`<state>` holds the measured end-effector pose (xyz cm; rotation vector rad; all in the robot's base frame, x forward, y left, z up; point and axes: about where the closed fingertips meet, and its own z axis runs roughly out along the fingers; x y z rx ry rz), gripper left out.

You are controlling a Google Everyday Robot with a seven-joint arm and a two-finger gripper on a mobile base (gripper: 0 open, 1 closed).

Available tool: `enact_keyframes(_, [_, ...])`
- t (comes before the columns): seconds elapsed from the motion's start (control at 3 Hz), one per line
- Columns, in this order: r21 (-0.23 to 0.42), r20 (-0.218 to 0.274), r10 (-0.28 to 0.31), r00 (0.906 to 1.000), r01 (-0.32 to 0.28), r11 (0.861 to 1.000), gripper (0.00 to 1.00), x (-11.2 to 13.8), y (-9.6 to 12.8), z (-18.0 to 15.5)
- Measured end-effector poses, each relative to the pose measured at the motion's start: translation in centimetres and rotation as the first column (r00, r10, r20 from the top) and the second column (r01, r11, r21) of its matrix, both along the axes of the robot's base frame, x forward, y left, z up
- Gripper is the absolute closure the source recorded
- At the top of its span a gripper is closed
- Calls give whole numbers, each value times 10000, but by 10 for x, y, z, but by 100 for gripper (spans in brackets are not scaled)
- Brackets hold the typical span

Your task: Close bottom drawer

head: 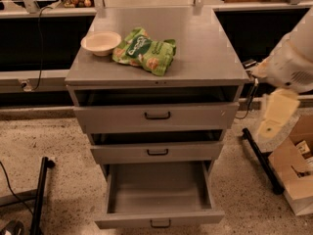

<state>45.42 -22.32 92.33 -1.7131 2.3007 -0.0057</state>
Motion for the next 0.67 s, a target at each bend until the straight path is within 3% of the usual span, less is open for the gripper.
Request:
enact_keyframes(0.33, [364,-526,55,9986,-36,9993,0,-1,0,-77])
enact_keyframes(0.67, [391,-521,-23,9986,43,9992,0,-5,2,-110])
